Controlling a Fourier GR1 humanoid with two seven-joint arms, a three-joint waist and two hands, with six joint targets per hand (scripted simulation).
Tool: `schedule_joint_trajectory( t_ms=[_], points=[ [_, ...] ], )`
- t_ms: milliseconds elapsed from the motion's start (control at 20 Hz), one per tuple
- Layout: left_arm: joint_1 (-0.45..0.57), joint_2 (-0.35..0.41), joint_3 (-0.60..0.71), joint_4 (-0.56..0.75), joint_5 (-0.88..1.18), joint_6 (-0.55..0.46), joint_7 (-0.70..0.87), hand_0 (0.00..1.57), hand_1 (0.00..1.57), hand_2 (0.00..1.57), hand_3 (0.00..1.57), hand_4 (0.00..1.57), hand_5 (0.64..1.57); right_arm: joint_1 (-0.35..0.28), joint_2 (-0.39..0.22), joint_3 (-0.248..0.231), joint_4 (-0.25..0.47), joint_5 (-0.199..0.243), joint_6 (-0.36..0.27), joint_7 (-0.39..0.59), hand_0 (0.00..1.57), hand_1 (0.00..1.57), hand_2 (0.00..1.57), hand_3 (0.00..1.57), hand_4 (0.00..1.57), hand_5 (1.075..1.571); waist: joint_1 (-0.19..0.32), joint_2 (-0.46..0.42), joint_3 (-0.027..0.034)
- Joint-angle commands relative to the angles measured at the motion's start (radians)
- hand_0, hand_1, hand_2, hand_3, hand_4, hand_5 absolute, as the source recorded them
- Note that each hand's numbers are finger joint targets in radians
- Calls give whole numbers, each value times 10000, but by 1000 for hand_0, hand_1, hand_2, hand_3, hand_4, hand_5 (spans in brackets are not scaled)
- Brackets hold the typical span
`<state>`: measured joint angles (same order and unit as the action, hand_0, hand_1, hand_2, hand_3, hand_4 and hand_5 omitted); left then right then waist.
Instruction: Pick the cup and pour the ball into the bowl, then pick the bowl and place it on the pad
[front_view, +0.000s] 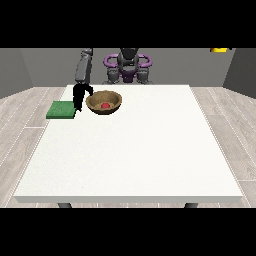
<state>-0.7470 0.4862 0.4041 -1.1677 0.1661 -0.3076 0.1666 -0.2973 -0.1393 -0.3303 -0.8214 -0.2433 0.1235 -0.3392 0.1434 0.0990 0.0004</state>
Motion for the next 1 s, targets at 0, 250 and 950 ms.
schedule_joint_trajectory(
  t_ms=[0,250,950],
  points=[
    [-94,117,10,-840,591,-119,674,0,0,0,0,1014,1532,-240,-392,-470,1614,-82,300,-1238,0,0,0,0,529,1553,363,356,11],
    [406,713,422,-722,728,-309,3,0,0,0,0,1017,1536,-902,-621,-323,1989,-68,514,-1423,0,0,0,0,476,1548,1,920,4],
    [641,1553,879,-336,1427,-667,396,0,0,0,0,1022,1543,-1592,672,291,2236,281,-1171,-1245,0,0,0,0,498,1556,-264,571,-2]
  ],
)
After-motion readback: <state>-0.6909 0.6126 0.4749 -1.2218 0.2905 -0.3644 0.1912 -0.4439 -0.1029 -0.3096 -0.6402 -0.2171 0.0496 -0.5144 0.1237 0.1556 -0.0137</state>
